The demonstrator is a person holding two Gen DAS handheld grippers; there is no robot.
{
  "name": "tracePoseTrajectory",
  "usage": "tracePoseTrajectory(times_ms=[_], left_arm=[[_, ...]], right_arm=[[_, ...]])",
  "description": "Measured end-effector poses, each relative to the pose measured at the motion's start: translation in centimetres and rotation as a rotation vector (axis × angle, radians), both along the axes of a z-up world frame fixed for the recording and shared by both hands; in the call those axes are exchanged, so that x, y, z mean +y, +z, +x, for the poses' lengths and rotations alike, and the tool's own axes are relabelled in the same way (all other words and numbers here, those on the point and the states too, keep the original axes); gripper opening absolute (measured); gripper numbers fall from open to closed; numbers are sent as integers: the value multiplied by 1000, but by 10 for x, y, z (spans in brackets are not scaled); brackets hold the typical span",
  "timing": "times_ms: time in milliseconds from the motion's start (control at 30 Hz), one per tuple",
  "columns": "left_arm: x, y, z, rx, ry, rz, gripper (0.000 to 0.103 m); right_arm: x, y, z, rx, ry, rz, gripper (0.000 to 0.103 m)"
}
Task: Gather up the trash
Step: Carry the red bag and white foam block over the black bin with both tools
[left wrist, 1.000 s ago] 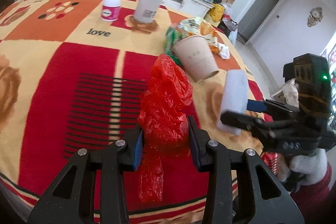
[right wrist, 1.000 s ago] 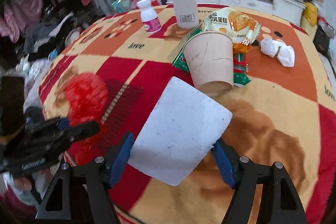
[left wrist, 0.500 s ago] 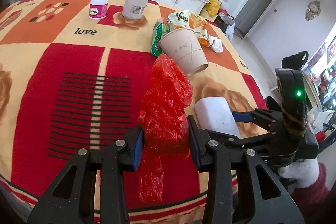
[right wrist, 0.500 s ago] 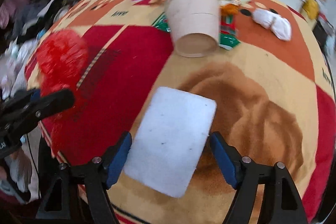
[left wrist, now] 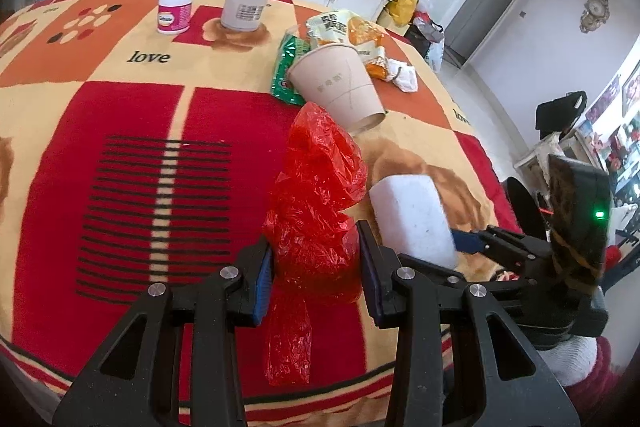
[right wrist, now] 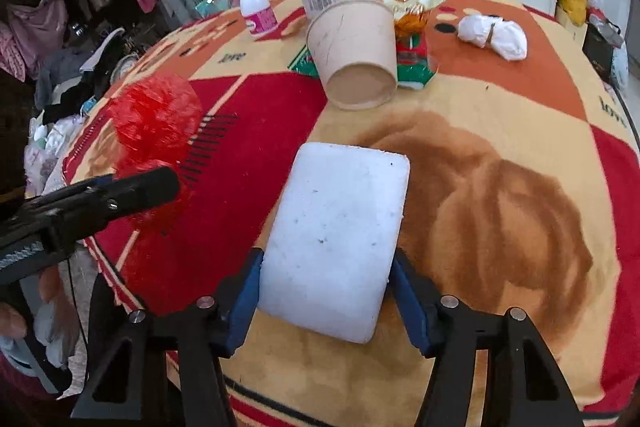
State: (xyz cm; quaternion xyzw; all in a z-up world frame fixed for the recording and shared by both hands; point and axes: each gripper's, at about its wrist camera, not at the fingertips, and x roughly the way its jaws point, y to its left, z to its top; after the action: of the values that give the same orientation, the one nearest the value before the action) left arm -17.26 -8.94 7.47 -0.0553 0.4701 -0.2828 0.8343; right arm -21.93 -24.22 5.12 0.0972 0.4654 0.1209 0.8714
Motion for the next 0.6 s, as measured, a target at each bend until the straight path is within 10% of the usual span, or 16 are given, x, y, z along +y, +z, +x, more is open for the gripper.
tracePoseTrajectory(times_ms=[600], left_arm=[[-94,8,-13,-28,-128,45,35]], right_arm=[[-97,23,-32,-66,-153,24,60]])
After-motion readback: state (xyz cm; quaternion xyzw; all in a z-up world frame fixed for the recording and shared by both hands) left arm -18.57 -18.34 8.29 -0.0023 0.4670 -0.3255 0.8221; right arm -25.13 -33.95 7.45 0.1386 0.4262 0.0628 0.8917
